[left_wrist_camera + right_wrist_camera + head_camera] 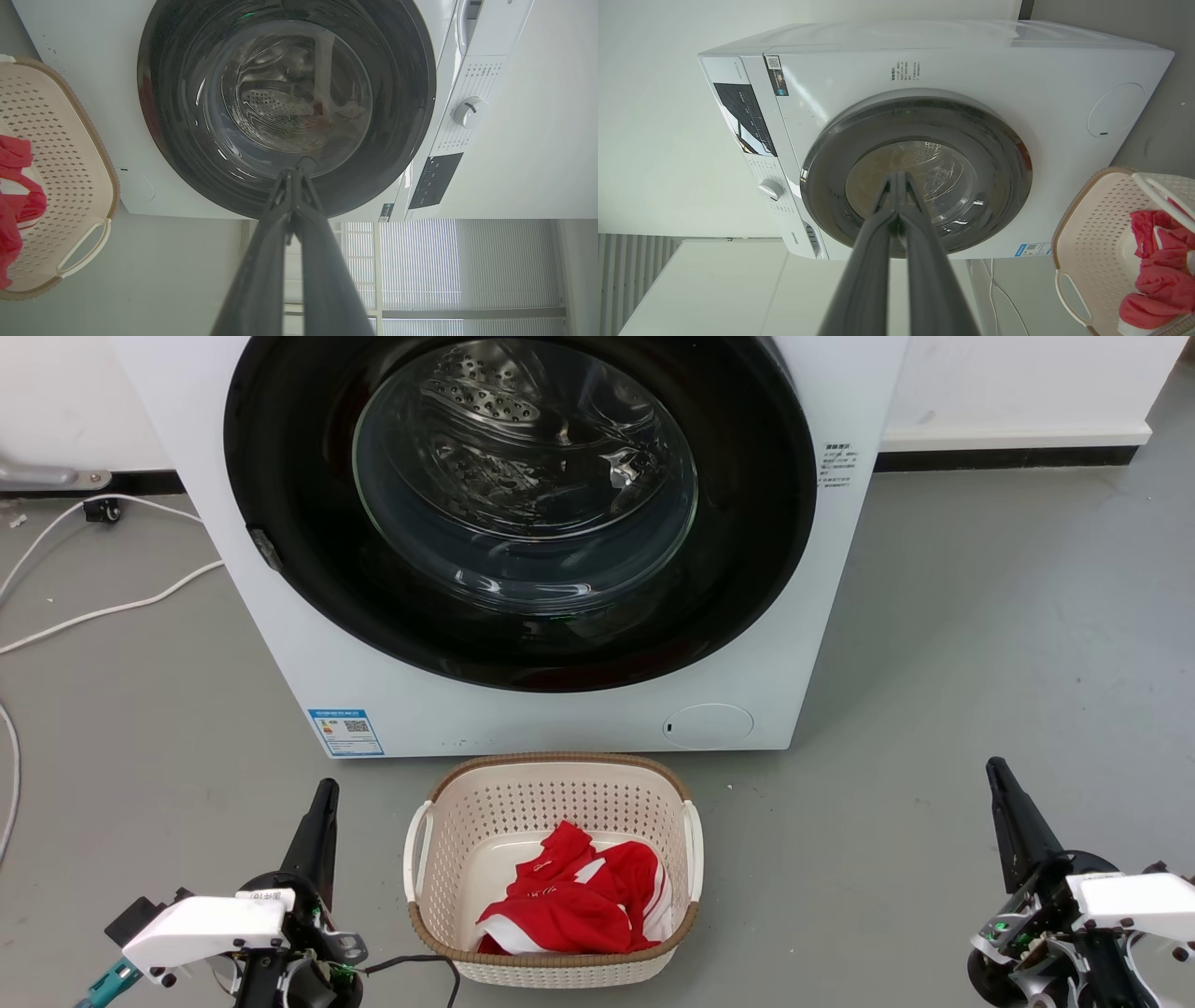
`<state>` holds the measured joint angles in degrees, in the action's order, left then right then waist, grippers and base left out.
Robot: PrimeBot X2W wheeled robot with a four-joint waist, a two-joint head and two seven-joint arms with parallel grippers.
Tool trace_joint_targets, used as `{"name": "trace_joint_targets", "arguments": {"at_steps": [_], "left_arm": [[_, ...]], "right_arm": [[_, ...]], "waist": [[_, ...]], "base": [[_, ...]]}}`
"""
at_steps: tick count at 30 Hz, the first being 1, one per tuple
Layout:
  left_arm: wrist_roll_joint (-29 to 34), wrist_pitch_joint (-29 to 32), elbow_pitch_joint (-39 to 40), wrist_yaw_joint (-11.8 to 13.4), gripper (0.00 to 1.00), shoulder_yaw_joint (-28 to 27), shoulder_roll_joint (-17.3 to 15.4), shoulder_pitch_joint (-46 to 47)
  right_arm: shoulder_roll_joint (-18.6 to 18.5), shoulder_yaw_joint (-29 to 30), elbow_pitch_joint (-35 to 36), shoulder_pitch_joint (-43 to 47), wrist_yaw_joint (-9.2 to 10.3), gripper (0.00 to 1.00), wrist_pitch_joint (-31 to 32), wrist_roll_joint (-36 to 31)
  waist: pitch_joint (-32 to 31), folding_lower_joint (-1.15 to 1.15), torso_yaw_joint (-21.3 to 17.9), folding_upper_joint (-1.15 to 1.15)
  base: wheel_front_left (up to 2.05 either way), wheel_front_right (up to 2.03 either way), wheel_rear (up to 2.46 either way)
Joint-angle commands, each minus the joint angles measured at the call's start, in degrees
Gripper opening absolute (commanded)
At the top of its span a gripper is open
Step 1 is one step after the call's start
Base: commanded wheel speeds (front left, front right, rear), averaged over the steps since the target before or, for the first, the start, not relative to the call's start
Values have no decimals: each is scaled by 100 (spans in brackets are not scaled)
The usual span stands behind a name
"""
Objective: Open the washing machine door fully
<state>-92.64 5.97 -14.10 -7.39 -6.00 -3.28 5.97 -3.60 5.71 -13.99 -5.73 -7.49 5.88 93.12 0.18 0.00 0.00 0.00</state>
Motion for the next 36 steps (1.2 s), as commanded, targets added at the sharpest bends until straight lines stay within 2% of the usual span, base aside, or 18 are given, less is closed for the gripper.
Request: {"name": "trace_joint_targets", "arguments": {"at_steps": [1, 9, 10, 18, 24, 36], "left_arm": [[17, 30, -2, -18, 0, -17, 2, 45], [22, 39, -2, -18, 0, -24, 7, 46], [13, 0, -5, 0, 100, -5, 7, 0], [54, -157, 11, 4, 100, 157, 19, -35], [435, -333, 170, 3, 100, 230, 12, -28], [1998, -629, 649, 0, 100, 294, 22, -22]], "right_arm": [[14, 11, -8, -82, 0, 0, 11, -38], [21, 21, -9, -83, 0, 0, 23, -38], [7, 13, -5, 0, 0, 100, 3, -19], [18, -87, 54, 104, 0, 100, -159, -49], [22, -89, 198, 161, 0, 100, -323, -399], [30, -142, 596, 234, 0, 100, -619, -2282]], "waist": [[0, 0, 0, 0], [0, 0, 0, 0], [0, 0, 0, 0], [3, 0, -3, 0], [2, 0, 11, 0], [16, 0, 46, 0]], "base": [[0, 0, 0], [0, 0, 0], [0, 0, 0], [0, 0, 0], [0, 0, 0], [0, 0, 0]]}}
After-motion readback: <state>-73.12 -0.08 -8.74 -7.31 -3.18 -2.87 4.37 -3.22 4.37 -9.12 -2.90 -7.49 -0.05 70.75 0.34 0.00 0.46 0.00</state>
